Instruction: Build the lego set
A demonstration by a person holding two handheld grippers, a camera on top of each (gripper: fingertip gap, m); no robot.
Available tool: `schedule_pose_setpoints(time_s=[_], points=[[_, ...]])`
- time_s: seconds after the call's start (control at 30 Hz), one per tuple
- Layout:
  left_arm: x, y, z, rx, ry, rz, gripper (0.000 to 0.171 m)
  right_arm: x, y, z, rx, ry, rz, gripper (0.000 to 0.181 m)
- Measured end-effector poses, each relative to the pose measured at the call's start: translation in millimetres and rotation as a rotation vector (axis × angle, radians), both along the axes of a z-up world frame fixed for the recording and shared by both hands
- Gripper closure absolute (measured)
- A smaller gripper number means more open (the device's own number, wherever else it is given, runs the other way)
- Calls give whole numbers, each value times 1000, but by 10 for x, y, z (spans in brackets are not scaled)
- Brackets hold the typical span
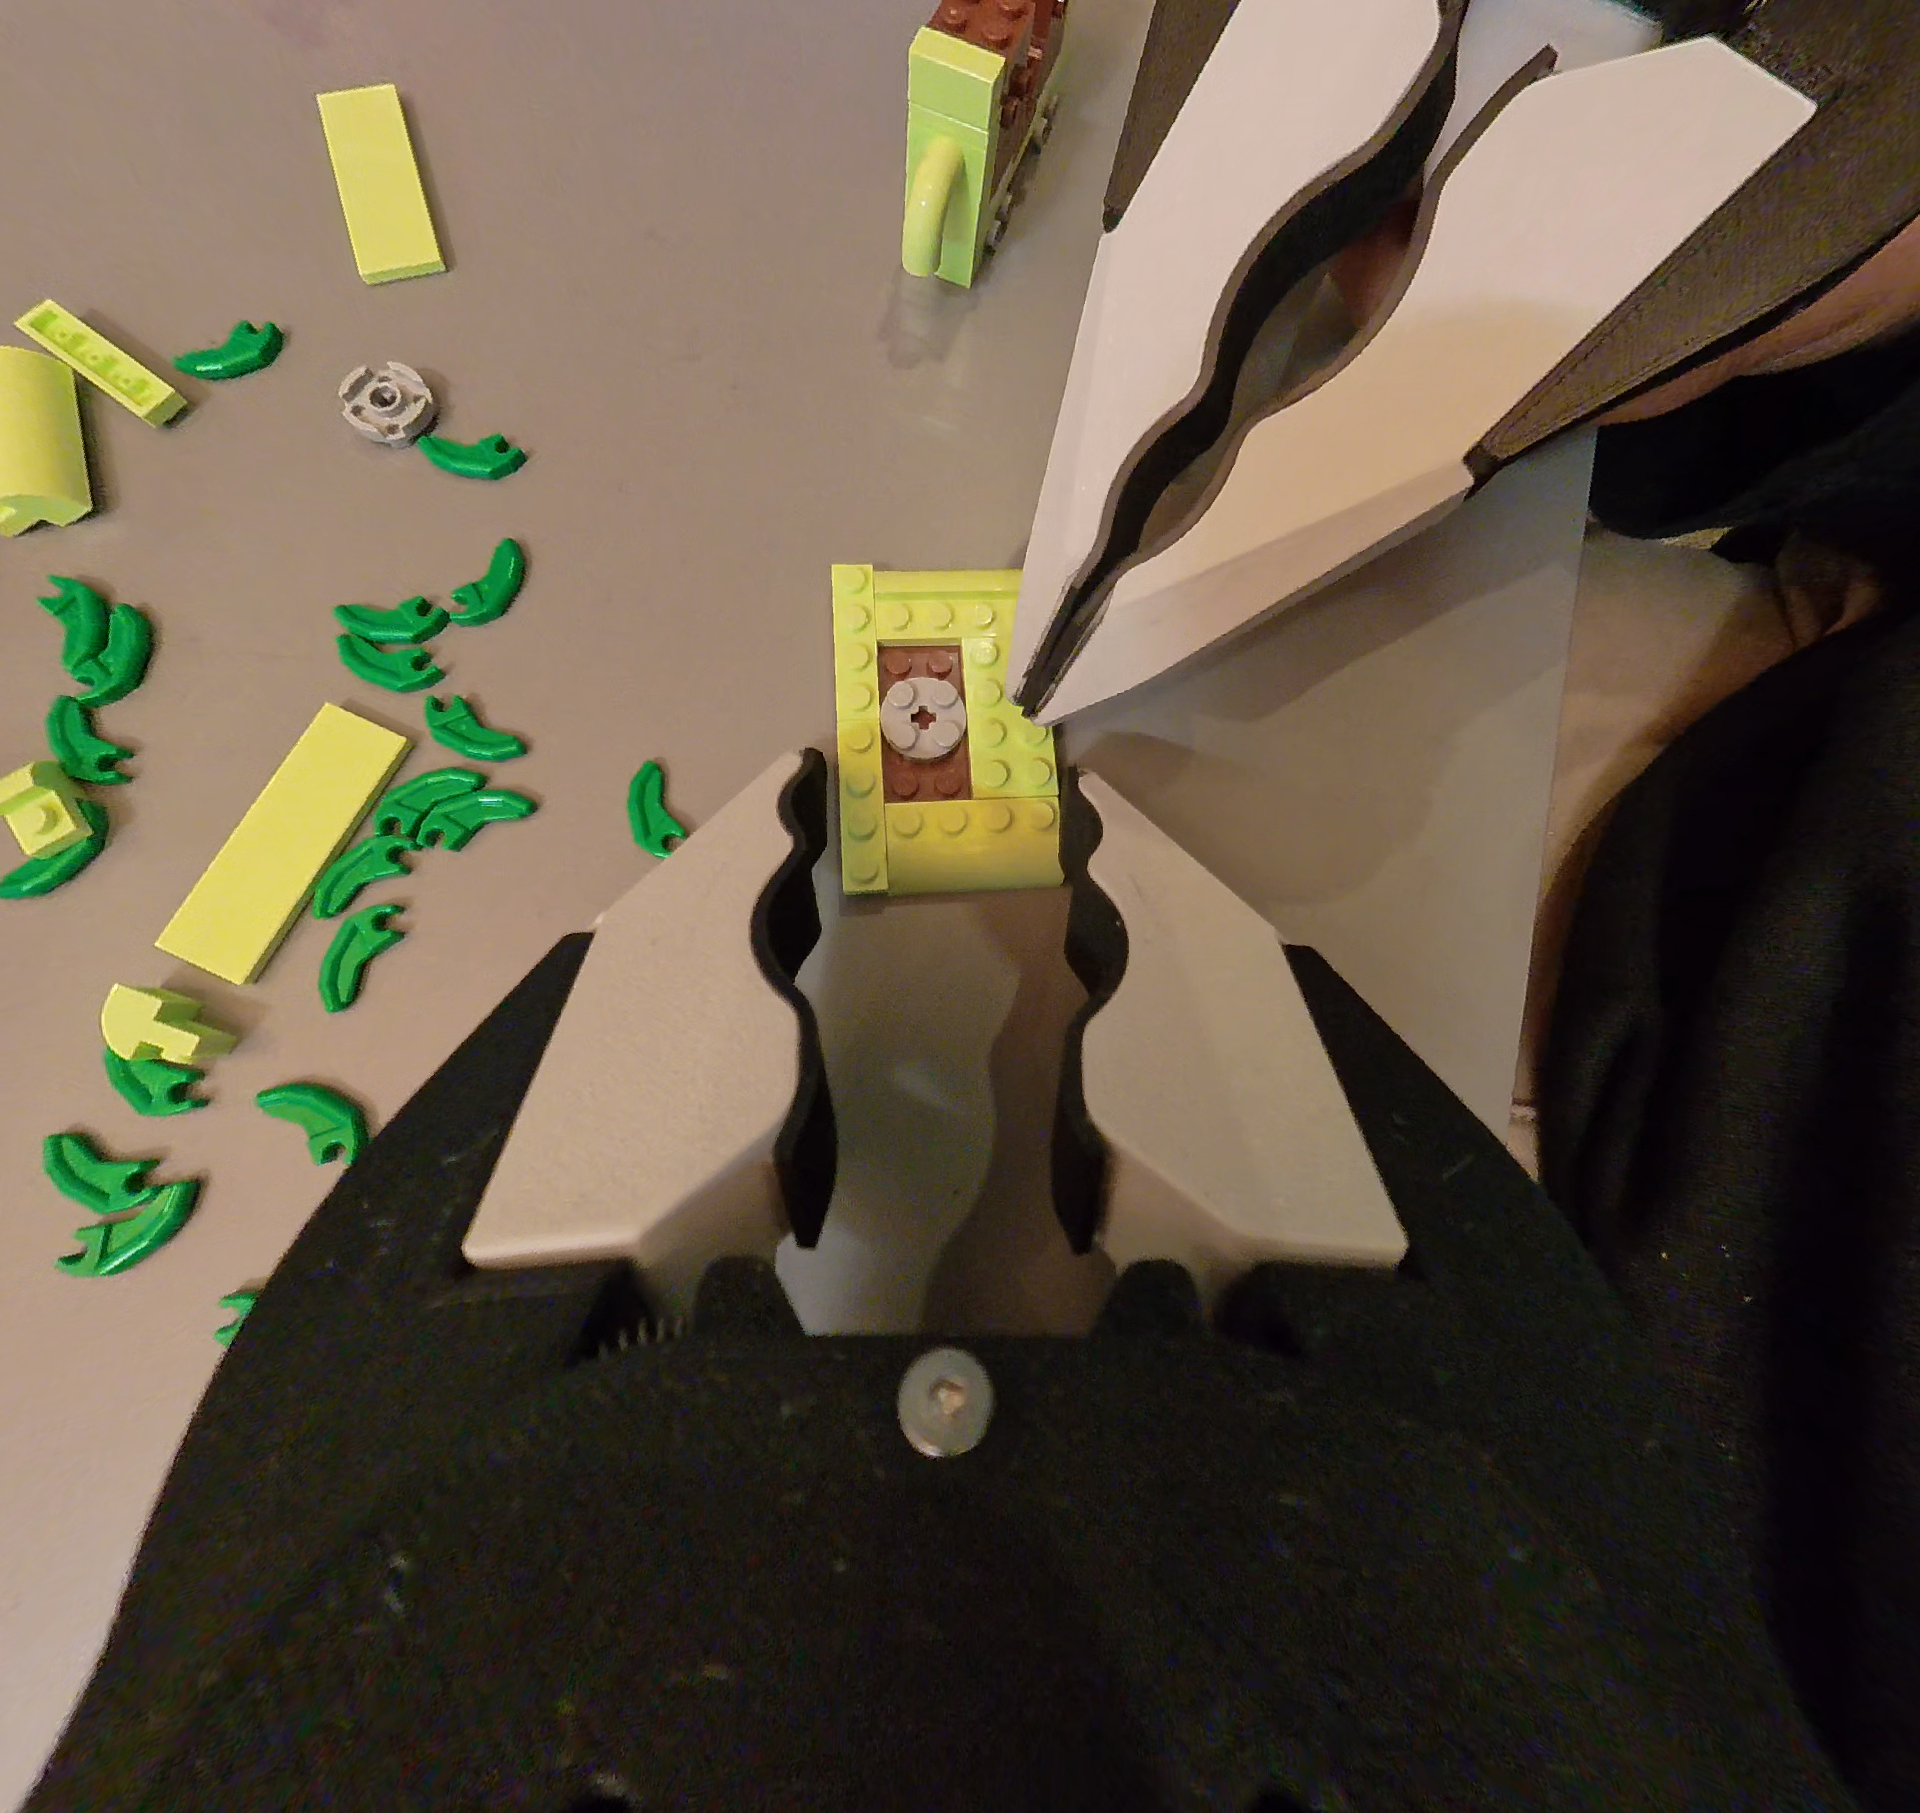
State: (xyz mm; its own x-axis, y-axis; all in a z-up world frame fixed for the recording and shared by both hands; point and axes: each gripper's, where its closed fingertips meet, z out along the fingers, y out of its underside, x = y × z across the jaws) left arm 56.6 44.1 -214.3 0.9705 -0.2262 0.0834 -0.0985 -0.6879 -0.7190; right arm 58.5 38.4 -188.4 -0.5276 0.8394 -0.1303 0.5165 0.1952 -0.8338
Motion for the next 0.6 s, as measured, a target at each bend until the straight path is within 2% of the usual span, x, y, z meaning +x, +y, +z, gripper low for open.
schedule_pose_setpoints(time_s=[0.6], points=[[-3,-1,-1,0,0,1,129,7,-16,-19,7,-9,11,181]])
